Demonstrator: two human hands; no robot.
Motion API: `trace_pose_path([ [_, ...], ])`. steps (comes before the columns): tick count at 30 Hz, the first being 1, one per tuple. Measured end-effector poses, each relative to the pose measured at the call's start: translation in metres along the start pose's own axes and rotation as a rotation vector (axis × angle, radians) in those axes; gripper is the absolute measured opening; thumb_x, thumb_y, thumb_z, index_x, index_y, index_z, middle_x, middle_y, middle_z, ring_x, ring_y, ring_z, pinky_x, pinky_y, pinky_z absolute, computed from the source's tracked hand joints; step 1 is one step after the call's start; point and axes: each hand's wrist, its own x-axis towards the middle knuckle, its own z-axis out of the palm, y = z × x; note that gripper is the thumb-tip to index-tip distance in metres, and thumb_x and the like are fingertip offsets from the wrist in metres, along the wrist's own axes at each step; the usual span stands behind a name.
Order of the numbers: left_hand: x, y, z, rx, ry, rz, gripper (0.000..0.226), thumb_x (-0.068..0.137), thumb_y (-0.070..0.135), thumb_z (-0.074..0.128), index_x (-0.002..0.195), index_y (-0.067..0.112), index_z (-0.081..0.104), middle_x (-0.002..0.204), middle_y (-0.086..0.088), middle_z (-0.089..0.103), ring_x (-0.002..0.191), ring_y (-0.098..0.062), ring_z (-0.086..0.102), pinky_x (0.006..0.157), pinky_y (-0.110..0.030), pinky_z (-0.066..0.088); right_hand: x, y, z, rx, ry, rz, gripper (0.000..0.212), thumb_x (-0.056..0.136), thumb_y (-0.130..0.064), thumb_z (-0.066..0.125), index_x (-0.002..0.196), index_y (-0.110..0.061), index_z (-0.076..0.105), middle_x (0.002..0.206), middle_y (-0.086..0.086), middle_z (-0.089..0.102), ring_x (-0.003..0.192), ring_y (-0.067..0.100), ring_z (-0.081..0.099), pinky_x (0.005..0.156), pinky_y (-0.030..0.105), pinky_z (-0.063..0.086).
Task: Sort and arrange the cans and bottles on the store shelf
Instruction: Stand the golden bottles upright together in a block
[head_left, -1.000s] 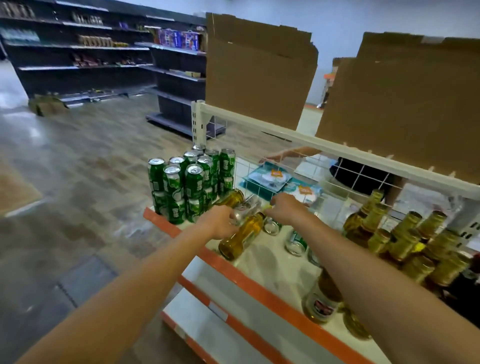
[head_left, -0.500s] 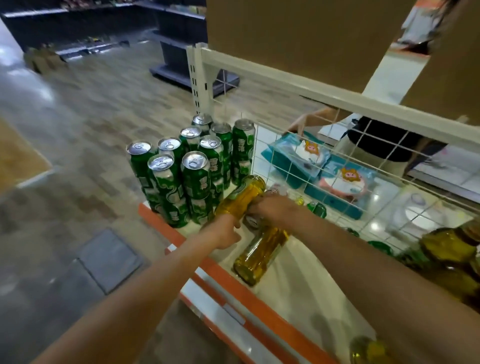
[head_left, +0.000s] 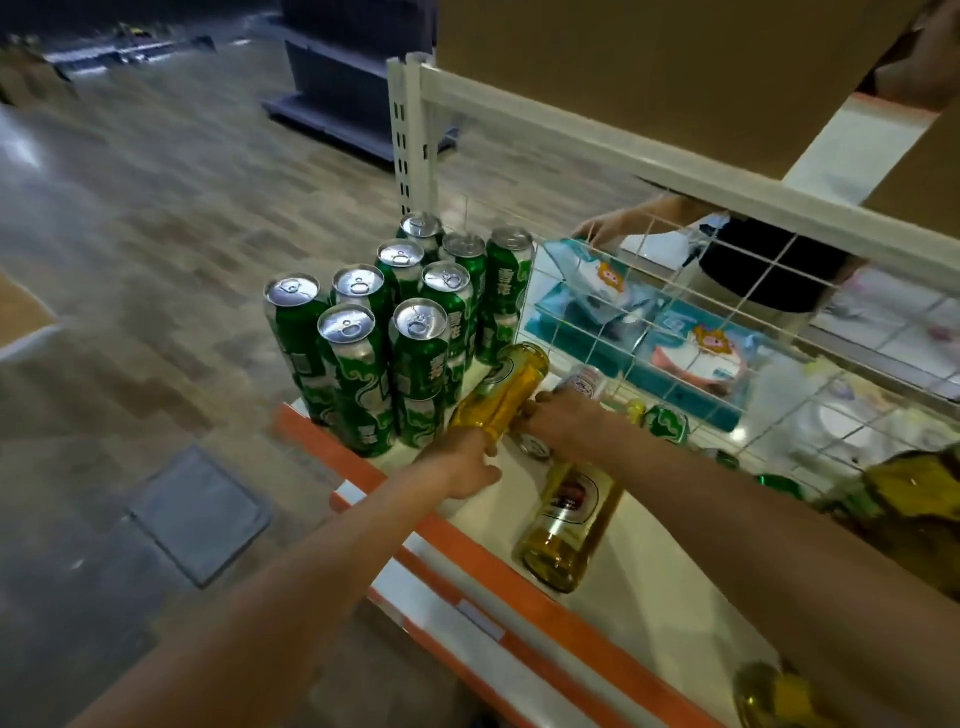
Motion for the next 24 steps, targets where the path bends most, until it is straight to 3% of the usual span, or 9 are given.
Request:
trace_pose_path([
  [3, -0.006, 0.001, -0.008, 0.0, 0.006, 0.033, 0.048, 0.091, 0.037, 0.066, 0.135, 0.019, 0.057, 0.132, -0.006, 0.057, 0.113, -0.025, 0.058, 0.094, -0.034, 0.05, -0.01, 0.01, -0.011, 0.223, 0.1, 0.125, 0.061, 0.087, -0.037, 0.068, 0.142, -0.024, 0.044, 0.132, 0.003, 0.054, 0.117, 0.028, 0.055, 0.087, 0.04, 0.052],
  [5, -0.011, 0.005, -0.014, 0.001, 0.01, 0.068, 0.049, 0.091, 0.033, 0.066, 0.136, 0.016, 0.056, 0.13, -0.008, 0.059, 0.111, -0.025, 0.06, 0.092, -0.034, 0.051, -0.023, 0.017, -0.017, 0.541, 0.236, 0.304, 0.064, 0.084, -0.045, 0.07, 0.141, -0.026, 0.046, 0.131, 0.002, 0.056, 0.116, 0.027, 0.058, 0.085, 0.038, 0.052],
  [8, -0.018, 0.016, -0.025, 0.03, 0.015, 0.132, 0.047, 0.093, 0.029, 0.064, 0.136, 0.011, 0.055, 0.129, -0.01, 0.059, 0.111, -0.025, 0.06, 0.088, -0.032, 0.051, -0.045, 0.018, -0.024, 1.111, 0.522, 0.58, 0.068, 0.078, -0.042, 0.079, 0.136, -0.022, 0.053, 0.129, 0.002, 0.062, 0.113, 0.021, 0.059, 0.089, 0.03, 0.047],
  [11, -0.032, 0.027, -0.041, 0.107, 0.044, 0.209, 0.045, 0.092, 0.03, 0.063, 0.133, 0.011, 0.059, 0.126, -0.009, 0.061, 0.107, -0.023, 0.061, 0.085, -0.031, 0.051, -0.066, 0.009, -0.032, 1.386, 0.661, 0.767, 0.075, 0.074, -0.041, 0.083, 0.138, -0.015, 0.053, 0.127, 0.004, 0.062, 0.111, 0.019, 0.059, 0.087, 0.028, 0.048],
  [14, -0.05, 0.037, -0.059, 0.158, 0.06, 0.274, 0.042, 0.09, 0.033, 0.065, 0.127, 0.013, 0.062, 0.121, -0.007, 0.063, 0.099, -0.021, 0.064, 0.084, -0.034, 0.055, -0.1, -0.003, -0.053, 1.423, 0.778, 0.865, 0.069, 0.077, -0.045, 0.081, 0.133, -0.014, 0.058, 0.118, 0.001, 0.064, 0.107, 0.019, 0.06, 0.081, 0.023, 0.045],
  [16, -0.063, 0.054, -0.075, 0.199, 0.084, 0.341, 0.046, 0.089, 0.034, 0.066, 0.13, 0.014, 0.06, 0.125, -0.006, 0.062, 0.107, -0.021, 0.061, 0.09, -0.033, 0.053, -0.133, -0.008, -0.073, 1.423, 0.877, 0.908, 0.057, 0.079, -0.042, 0.08, 0.125, -0.014, 0.063, 0.104, -0.004, 0.061, 0.096, 0.015, 0.058, 0.074, 0.02, 0.044],
  [18, -0.08, 0.078, -0.091, 0.222, 0.118, 0.442, 0.046, 0.09, 0.033, 0.066, 0.132, 0.015, 0.059, 0.128, -0.006, 0.061, 0.112, -0.02, 0.059, 0.095, -0.033, 0.05, -0.169, -0.009, -0.097, 1.401, 0.943, 0.953, 0.051, 0.079, -0.044, 0.079, 0.118, -0.013, 0.066, 0.099, -0.005, 0.06, 0.091, 0.014, 0.058, 0.076, 0.025, 0.048],
  [21, -0.111, 0.124, -0.11, 0.238, 0.131, 0.589, 0.041, 0.09, 0.031, 0.066, 0.127, 0.013, 0.063, 0.123, -0.008, 0.065, 0.107, -0.022, 0.062, 0.094, -0.035, 0.05, -0.229, -0.008, -0.124, 1.31, 1.009, 1.045, 0.062, 0.074, -0.057, 0.077, 0.117, -0.013, 0.068, 0.107, -0.001, 0.067, 0.098, 0.019, 0.064, 0.076, 0.031, 0.052],
  [24, -0.143, 0.171, -0.119, 0.281, 0.118, 0.701, 0.04, 0.091, 0.034, 0.066, 0.124, 0.011, 0.065, 0.123, -0.009, 0.065, 0.109, -0.023, 0.06, 0.095, -0.035, 0.048, -0.301, -0.008, -0.146, 1.247, 1.092, 1.15, 0.054, 0.076, -0.055, 0.077, 0.112, -0.015, 0.069, 0.103, -0.002, 0.068, 0.094, 0.016, 0.065, 0.078, 0.036, 0.056],
])
